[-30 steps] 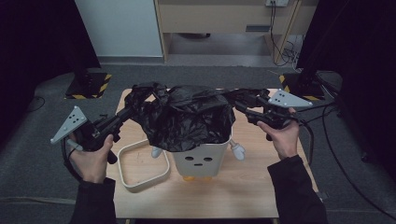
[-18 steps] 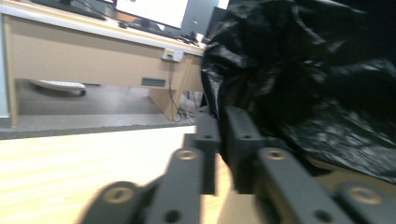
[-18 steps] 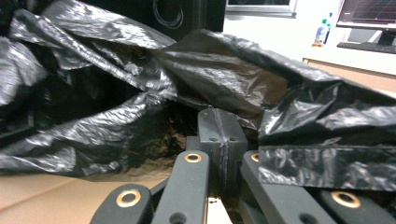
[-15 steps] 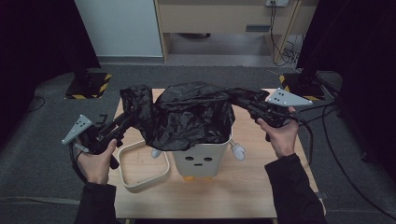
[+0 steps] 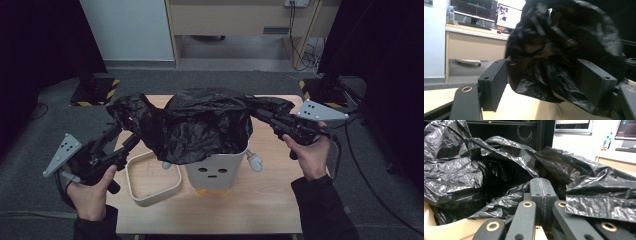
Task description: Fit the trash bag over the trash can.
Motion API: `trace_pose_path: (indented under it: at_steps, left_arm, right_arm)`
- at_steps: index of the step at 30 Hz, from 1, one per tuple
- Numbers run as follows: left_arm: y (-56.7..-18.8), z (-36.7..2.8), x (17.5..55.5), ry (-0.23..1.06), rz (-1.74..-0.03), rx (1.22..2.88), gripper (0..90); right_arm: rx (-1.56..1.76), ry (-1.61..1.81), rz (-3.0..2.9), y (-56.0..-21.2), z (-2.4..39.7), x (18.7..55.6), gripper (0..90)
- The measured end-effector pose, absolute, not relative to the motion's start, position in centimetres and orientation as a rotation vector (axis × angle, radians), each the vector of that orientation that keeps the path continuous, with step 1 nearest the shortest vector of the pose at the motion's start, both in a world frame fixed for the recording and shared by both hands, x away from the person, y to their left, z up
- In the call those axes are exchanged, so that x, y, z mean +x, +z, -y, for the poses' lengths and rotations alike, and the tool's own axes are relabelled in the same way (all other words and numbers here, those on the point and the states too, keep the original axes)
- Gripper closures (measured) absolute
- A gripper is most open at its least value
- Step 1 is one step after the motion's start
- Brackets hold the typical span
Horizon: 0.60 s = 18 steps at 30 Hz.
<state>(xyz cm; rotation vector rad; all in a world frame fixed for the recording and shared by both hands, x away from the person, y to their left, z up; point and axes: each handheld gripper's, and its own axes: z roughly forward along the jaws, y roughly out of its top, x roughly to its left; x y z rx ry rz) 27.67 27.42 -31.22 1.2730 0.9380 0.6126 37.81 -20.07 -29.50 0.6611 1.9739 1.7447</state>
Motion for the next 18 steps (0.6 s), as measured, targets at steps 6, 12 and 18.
trace_pose_path:
  at_steps: [6,12,18]
  left_arm:
    - [-31.0,-27.2,25.6,0.636,-0.923,1.287,20.7]
    - [-30.3,-26.6,24.3,0.643,-0.899,1.283,18.1]
    - [-29.4,-24.4,25.4,0.648,-0.904,1.306,21.6]
  right_arm:
    - [0.668,1.749,-1.971,-29.5,20.1,37.4,90.0]
    - [0.669,1.746,-1.978,-29.6,19.7,37.4,90.0]
    - [0.651,1.758,-1.988,-29.5,19.2,37.3,90.0]
